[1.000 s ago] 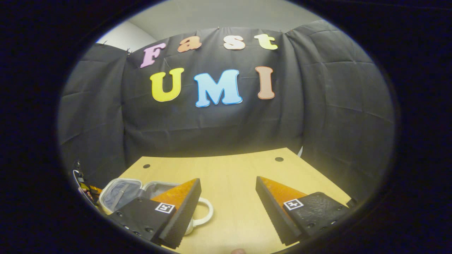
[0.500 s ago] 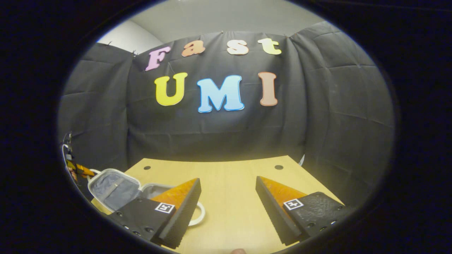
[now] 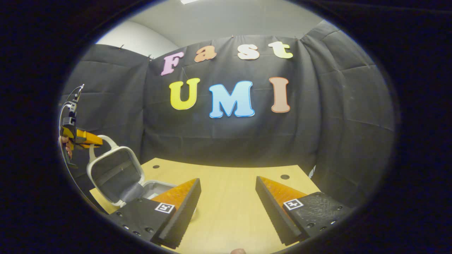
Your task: First open the suitcase, pack the skin care products into it, and then close the suitcase.
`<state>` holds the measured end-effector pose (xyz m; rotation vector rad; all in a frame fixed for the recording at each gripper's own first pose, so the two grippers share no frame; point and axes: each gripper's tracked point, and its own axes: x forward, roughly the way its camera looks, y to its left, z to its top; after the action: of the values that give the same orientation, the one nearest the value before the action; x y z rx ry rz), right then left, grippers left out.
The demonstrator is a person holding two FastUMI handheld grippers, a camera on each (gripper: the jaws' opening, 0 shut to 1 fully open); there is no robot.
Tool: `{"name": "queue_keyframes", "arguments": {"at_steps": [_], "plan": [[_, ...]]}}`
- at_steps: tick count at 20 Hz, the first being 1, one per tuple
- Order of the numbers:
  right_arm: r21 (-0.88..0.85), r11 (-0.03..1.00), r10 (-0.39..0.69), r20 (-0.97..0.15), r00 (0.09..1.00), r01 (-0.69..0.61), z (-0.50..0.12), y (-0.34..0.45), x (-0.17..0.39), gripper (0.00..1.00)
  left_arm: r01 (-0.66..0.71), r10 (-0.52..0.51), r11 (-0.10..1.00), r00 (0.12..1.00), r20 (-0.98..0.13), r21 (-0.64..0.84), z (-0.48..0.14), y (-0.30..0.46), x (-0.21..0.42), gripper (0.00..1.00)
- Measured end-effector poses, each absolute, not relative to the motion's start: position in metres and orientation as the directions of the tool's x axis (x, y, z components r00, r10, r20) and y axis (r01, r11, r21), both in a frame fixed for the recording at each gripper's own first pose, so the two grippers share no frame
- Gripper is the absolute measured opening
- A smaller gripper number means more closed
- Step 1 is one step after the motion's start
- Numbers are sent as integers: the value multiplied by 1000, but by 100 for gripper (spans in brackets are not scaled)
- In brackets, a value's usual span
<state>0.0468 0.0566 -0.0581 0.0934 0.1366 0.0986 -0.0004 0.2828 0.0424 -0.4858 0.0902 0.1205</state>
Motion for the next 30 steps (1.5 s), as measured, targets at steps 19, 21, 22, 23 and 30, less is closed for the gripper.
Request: {"name": "queue_keyframes", "arguments": {"at_steps": [19, 21, 22, 23, 30], "plan": [[54, 980, 197, -142, 970, -191, -70, 0, 51, 96, -8, -68, 983, 910, -408, -183, -209, 16, 127, 16], [64, 981, 189, -141, 972, -181, -67, 1, 50, 96, 19, -86, 985, 915, -394, -172, -207, 8, 128, 24], [70, 982, 183, -141, 973, -174, -66, 1, 49, 96, 23, -86, 986, 920, -383, -165, -199, 8, 126, 27], [73, 983, 175, -137, 975, -166, -63, 1, 48, 96, 34, -91, 987, 925, -369, -157, -191, 4, 124, 26], [32, 995, 93, -91, 991, -91, -45, -5, 31, 96, 67, -69, 998, 991, -117, -22, -73, -13, 68, 88]]}}
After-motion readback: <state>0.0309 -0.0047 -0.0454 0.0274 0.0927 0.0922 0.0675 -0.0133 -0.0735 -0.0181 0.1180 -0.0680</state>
